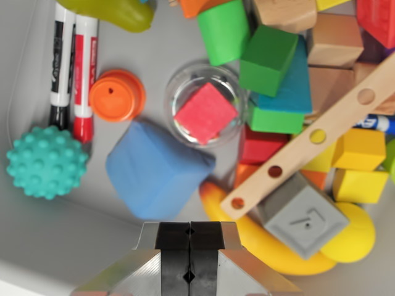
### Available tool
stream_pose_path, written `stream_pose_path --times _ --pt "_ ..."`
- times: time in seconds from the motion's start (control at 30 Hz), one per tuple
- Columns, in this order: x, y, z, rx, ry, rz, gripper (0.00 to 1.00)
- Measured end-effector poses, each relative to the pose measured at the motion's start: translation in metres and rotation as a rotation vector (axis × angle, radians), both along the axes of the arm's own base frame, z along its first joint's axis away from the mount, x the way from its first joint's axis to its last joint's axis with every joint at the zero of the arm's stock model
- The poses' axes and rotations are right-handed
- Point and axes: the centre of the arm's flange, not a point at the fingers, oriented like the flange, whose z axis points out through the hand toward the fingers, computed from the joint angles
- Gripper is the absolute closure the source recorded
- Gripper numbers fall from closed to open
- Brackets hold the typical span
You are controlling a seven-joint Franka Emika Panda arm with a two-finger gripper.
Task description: Pick an object from the bin
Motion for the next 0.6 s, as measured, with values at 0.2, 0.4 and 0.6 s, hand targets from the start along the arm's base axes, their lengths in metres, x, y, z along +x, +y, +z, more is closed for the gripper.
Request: stream_pose_path --times 0.2,0.4,0.6 --pt "-0.001 0.0 0.024 0.0 0.003 0.0 1.0" --pt "-0.001 0.0 0.041 -0.001 0.005 0.0 1.0" --pt "-0.002 0.0 0.059 -0.001 0.009 0.0 1.0"
